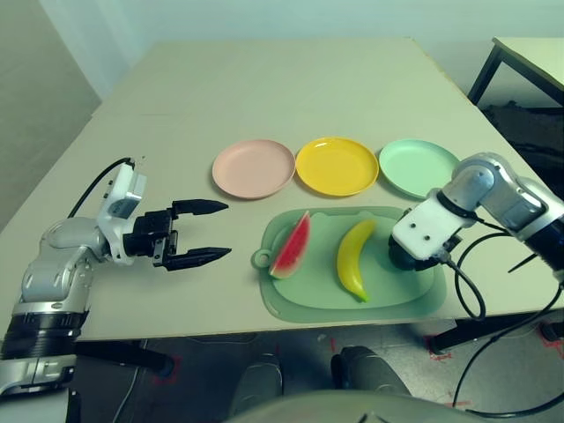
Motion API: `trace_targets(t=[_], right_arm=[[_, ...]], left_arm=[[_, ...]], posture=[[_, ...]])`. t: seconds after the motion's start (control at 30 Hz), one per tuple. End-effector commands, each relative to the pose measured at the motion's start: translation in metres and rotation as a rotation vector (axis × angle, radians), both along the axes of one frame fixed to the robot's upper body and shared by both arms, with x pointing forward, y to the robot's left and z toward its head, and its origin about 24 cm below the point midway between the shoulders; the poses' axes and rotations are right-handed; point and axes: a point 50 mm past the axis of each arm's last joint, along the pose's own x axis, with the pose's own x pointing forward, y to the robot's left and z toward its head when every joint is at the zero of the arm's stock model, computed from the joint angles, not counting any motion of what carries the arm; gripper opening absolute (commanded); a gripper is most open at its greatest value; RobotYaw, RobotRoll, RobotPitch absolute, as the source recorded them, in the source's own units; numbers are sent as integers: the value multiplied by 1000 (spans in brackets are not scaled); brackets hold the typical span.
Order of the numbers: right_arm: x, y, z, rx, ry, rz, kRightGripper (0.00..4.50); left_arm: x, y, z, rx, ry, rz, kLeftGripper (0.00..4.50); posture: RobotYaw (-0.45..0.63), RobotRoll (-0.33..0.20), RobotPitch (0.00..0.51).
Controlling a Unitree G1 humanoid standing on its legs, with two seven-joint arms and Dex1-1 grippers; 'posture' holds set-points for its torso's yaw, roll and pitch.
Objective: Place the fruits into color-matched plates.
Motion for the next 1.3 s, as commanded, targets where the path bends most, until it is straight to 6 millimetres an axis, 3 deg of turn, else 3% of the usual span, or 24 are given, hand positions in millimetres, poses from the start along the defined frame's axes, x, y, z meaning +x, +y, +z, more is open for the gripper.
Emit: trace_targets(t=[0.03,0.17,0.27,0.4,0.67,0.87,1.07,1.23,1.3], right_arm=[[-2,-2,-2,0,21,-6,2773],[4,0,13,34,9,-47,2773],[32,2,48,69,-100,-118,2773],[60,-11,61,56,-126,-258,2773],[97,-32,53,24,-310,-525,2773],[106,-43,40,-12,-448,-647,2773],[107,-48,29,-29,-473,-703,2773],[108,-47,30,-12,-489,-708,4471],[109,-47,33,-6,-492,-705,4471]], left_arm=[[-1,2,-2,24,8,7,4500],[-1,1,-4,23,11,7,4500],[5,3,-4,14,15,75,4500],[7,2,-2,-15,13,98,4500],[2,6,0,-4,2,130,4500],[-7,7,-2,4,7,146,4500],[-10,9,-1,6,5,162,4500],[-10,9,-2,9,5,164,4500],[-9,8,-2,7,5,160,4500]], posture=[[-106,0,46],[-105,0,43],[-100,0,40],[-93,0,40],[-45,0,41],[-19,0,46],[-7,0,53],[-14,0,53],[-26,0,52]])
